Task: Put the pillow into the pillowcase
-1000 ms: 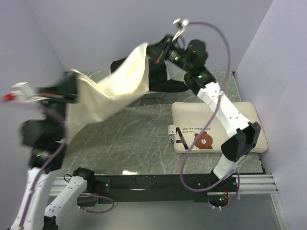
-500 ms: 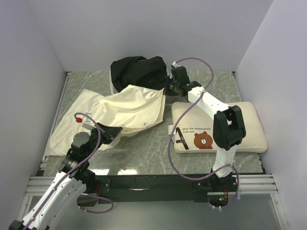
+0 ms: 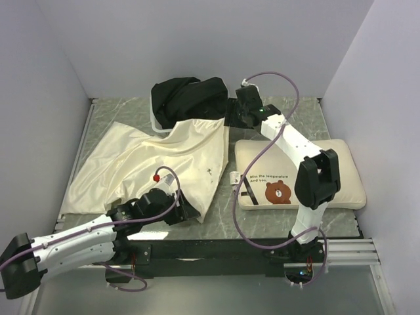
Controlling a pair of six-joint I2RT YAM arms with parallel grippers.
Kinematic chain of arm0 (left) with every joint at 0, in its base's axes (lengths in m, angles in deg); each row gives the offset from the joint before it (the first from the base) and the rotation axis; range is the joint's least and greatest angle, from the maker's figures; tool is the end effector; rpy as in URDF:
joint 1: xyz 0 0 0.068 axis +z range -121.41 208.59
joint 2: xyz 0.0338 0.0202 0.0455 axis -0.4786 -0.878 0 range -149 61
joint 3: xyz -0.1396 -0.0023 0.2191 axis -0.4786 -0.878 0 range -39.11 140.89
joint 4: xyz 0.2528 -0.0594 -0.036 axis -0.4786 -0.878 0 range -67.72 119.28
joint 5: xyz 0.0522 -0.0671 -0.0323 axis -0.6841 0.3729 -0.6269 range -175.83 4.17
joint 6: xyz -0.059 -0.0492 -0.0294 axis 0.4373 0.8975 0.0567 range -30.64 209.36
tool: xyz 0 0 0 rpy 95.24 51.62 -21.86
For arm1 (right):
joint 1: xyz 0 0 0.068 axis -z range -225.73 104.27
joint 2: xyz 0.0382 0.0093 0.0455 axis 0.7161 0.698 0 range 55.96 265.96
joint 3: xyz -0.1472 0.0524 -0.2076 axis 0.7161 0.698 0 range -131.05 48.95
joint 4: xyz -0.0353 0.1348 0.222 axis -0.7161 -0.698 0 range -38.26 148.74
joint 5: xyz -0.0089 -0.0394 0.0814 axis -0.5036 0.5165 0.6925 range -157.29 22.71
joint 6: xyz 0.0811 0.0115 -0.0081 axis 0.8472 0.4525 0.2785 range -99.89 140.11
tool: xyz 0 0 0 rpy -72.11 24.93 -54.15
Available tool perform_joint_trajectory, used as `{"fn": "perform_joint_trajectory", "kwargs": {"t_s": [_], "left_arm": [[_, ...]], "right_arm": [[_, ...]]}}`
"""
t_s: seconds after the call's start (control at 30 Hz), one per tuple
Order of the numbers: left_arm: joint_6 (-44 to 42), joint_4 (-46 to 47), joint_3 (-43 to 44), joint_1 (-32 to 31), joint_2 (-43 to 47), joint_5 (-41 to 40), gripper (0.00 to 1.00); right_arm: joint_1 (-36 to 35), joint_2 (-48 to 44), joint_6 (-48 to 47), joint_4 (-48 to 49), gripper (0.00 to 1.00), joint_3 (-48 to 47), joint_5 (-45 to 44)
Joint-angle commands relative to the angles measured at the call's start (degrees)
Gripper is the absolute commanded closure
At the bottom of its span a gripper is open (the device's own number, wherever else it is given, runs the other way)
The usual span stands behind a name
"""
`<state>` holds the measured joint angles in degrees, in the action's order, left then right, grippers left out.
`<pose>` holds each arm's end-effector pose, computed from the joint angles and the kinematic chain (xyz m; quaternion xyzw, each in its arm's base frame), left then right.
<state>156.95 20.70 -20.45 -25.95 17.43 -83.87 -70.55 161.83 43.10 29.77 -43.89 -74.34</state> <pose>0.1187 -0.1709 0.1567 -0.0920 0.8760 -0.4214 0.2158 0.4115 0.1805 0.2604 0.0105 0.9121 0.1131 0.3938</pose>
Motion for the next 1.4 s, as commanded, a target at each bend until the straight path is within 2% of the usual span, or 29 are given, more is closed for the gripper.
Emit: {"fn": "perform_joint_trajectory", "kwargs": {"t_s": [0.0,0.03,0.1,0.3,0.43,0.5,0.7,0.87,0.97,1.1,1.13,1.27,1.3,1.37], "left_arm": [[0.5,-1.4,5.1,-2.6,1.5,-1.8,0.3],[-0.4,-1.7,6.6,-2.7,2.4,-1.8,0.24],[-1.5,-4.2,8.7,-2.7,2.8,-1.9,0.2],[-7.3,-6.6,16.9,-2.6,-2.3,-5.6,0.19],[-10.5,-4.3,20.4,-2.6,-11.9,-10.1,0.2],[-12.8,-4.1,23.2,-2.6,-15.8,-13.1,0.2],[-19.2,-3.2,31.1,-2.6,-34.9,-18.7,0.19],[-21.6,1.4,31.2,-2.6,-45.6,-19.0,0.13],[-20.9,2.5,30.8,-2.7,-50.1,-18.7,0.13],[-17.2,6.5,26.9,-3.0,-52.2,-17.9,0.18],[-16.7,7.3,26.2,-3.2,-52.4,-16.9,0.21],[-13.5,10.2,22.7,-5.6,-52.0,-16.2,0.31],[-11.9,10.4,21.3,-6.8,-51.4,-16.1,0.35],[-10.3,11.6,19.8,-7.9,-50.5,-16.3,0.37]], "right_arm": [[0.5,-7.4,-0.2,-3.5,0.16,-2.6,-4.6],[0.6,-8.1,-0.3,-3.8,0.13,-2.5,-4.8],[1.2,-10.2,-0.2,-4.3,0.09,-1.8,-5.3],[2.2,-10.2,-0.6,-5.2,0.05,-0.9,-4.1],[2.2,-6.4,0.1,-7.4,0.09,-1.4,-3.8],[2.3,-8.8,0.8,-4.3,0.09,3.3,-3.4],[2.3,-20.8,2.5,-0.4,0.09,17.4,-3.7],[2.1,-33.1,4.0,4.9,0.07,34.8,-1.1],[2.0,-36.9,5.9,8.1,0.04,42.8,0.5],[-0.1,-37.0,7.4,9.5,0.02,47.2,-0.3],[-2.9,-36.6,7.7,9.5,0.01,47.8,-2.2],[-7.6,-30.6,9.9,9.2,0.0,48.1,-7.2],[-7.7,-29.1,10.1,9.2,0.02,48.2,-7.5],[-7.6,-25.7,9.6,9.3,0.1,48.2,-7.5]]}}
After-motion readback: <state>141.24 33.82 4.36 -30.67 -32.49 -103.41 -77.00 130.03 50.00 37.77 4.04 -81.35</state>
